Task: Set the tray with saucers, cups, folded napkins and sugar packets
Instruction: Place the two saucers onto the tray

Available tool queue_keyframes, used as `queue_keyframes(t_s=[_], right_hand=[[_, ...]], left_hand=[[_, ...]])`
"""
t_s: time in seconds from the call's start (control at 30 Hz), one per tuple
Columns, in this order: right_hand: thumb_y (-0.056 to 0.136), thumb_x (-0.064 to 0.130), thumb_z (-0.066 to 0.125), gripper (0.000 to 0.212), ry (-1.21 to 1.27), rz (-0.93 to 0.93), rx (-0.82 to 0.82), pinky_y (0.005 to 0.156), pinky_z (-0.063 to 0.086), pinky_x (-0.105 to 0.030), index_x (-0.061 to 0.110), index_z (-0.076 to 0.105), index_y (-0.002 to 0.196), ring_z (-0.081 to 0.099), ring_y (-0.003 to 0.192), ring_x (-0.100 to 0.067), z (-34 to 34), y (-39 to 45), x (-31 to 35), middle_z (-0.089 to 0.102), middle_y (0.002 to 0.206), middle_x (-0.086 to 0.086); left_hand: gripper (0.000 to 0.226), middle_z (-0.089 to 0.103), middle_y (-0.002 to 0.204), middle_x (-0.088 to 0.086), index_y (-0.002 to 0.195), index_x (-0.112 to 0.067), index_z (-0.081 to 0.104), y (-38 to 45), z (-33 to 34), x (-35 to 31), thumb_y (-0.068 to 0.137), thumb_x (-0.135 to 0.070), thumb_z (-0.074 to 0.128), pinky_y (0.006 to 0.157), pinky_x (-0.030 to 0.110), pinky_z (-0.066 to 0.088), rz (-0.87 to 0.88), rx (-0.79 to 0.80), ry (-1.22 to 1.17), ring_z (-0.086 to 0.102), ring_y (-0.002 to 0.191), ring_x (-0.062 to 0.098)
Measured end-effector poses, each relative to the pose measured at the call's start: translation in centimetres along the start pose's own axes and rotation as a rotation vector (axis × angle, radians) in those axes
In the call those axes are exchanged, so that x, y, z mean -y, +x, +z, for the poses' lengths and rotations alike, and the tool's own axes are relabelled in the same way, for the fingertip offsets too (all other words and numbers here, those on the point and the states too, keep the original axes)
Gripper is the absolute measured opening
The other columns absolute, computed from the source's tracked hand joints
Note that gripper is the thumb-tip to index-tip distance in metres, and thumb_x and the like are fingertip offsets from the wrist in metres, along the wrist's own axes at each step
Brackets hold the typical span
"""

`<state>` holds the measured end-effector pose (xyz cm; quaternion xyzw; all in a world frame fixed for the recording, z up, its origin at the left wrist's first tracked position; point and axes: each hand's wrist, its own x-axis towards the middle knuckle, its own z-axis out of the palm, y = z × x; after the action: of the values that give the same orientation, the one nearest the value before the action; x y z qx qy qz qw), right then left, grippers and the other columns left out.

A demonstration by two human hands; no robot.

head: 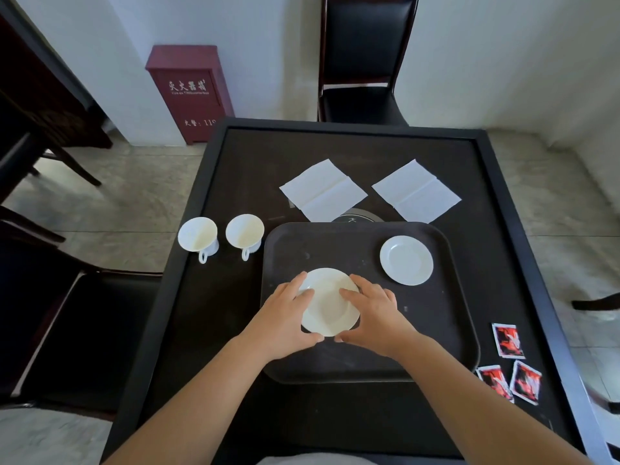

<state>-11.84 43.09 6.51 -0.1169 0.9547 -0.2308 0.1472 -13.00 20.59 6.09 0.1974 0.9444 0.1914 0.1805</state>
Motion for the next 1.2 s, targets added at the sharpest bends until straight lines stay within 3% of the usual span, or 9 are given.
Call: queue_keyframes(t_s=[0.33, 0.87, 1.03, 1.2], right_hand=[[0.071, 0.056, 0.077, 0.074, -0.017, 0.016, 0.085, 0.115, 0.008, -0.046, 0.037, 0.048, 0.137, 0.019, 0.137, -0.024, 0.6, 6.3, -2.7, 0.022, 0.156, 0.001], [0.076, 0.056, 0.071, 0.074, -0.047, 0.073, 0.236, 0.115, 0.008, -0.048, 0.034, 0.046, 0.141, 0.019, 0.139, -0.032, 1.6, 14.0, -5.0, 0.014, 0.161, -0.007], [0.076, 0.054, 0.072, 0.075, -0.068, 0.072, 0.225, 0.114, 0.011, -0.049, 0.033, 0.043, 0.142, 0.019, 0.138, -0.033, 2.6, 14.2, -5.1, 0.011, 0.161, -0.008], [0.083, 0.039, 0.074, 0.069, -0.033, 0.105, 0.189, 0.114, 0.021, -0.049, 0.032, 0.040, 0.143, 0.008, 0.144, -0.030, 3.8, 13.5, -4.9, 0.003, 0.162, -0.008]], left_hand=[[0.073, 0.006, 0.162, -0.007, 0.141, -0.027, 0.040, 5.6, -0.2, 2.2, 0.080, -0.057, 0.068, 0.108, 0.036, 0.035, -0.027, 0.050, -0.017, 0.018, 0.143, 0.021], [0.070, 0.012, 0.163, 0.005, 0.139, -0.017, 0.045, 12.3, 0.6, 6.0, 0.083, -0.051, 0.070, 0.111, 0.044, 0.031, -0.054, 0.122, -0.072, 0.022, 0.141, 0.031], [0.071, 0.016, 0.160, 0.004, 0.135, -0.019, 0.049, 12.7, 1.2, 6.8, 0.079, -0.055, 0.072, 0.106, 0.043, 0.036, -0.026, 0.070, -0.013, 0.029, 0.135, 0.030], [0.071, 0.010, 0.162, 0.003, 0.137, -0.022, 0.045, 12.5, 2.4, 6.3, 0.079, -0.049, 0.075, 0.106, 0.044, 0.037, -0.052, 0.024, 0.058, 0.029, 0.135, 0.028]])
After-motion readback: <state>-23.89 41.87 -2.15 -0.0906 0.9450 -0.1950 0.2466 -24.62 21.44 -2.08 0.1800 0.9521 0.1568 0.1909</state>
